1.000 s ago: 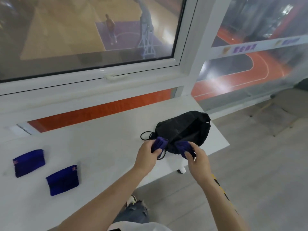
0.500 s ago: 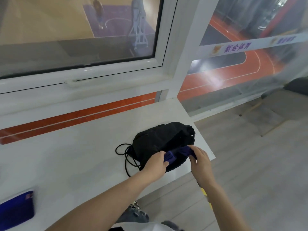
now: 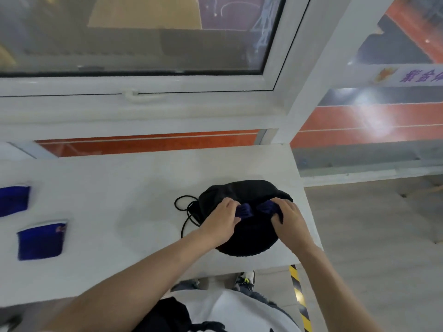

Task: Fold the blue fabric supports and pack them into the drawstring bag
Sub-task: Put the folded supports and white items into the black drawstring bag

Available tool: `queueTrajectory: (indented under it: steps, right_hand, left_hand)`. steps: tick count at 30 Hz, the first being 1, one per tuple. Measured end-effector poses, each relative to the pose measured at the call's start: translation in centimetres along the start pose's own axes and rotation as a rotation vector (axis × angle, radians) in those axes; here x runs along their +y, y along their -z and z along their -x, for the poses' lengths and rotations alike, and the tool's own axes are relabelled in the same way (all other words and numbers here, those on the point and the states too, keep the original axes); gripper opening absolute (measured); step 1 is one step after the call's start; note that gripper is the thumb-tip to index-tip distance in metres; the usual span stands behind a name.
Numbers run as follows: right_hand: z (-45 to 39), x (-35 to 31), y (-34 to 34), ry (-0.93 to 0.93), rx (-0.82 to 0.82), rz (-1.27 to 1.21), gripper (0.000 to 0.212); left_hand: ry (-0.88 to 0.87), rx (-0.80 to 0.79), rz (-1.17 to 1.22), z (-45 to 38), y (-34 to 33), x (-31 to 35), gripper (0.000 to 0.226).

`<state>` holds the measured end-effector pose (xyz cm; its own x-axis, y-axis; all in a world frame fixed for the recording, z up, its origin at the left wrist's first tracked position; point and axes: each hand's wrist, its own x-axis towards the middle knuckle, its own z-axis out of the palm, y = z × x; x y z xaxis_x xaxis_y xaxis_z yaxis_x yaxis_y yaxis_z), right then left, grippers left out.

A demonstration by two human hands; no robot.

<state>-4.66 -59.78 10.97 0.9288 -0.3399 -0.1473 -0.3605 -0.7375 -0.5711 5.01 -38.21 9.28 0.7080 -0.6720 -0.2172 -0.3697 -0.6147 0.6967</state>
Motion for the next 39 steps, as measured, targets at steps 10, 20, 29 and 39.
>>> queueTrajectory:
  steps: [10, 20, 29, 39]
  right_hand:
    - [-6.1, 2.0, 0.9, 0.261, -0.199, -0.01, 0.044]
    - [-9.9, 3.5, -1.8, 0.305, -0.266, 0.171, 0.038]
    - [-11.7, 4.8, -3.0, 0.315, -0.409, 0.374, 0.037]
    - [-13.6, 6.6, -2.0, 0.312, -0.5, 0.423, 0.038]
  left_hand:
    - [0.15, 0.291, -0.014, -1.8, 0.5, 0.4, 0.035]
    - [0.212, 0.207, -0.112, -5.0, 0.9, -0.5, 0.013]
    - [0.251, 0.018, -0.189, -8.3, -1.7, -0.4, 0.023]
    - [0.319, -0.199, -0.23, -11.1, -2.3, -2.1, 0.022]
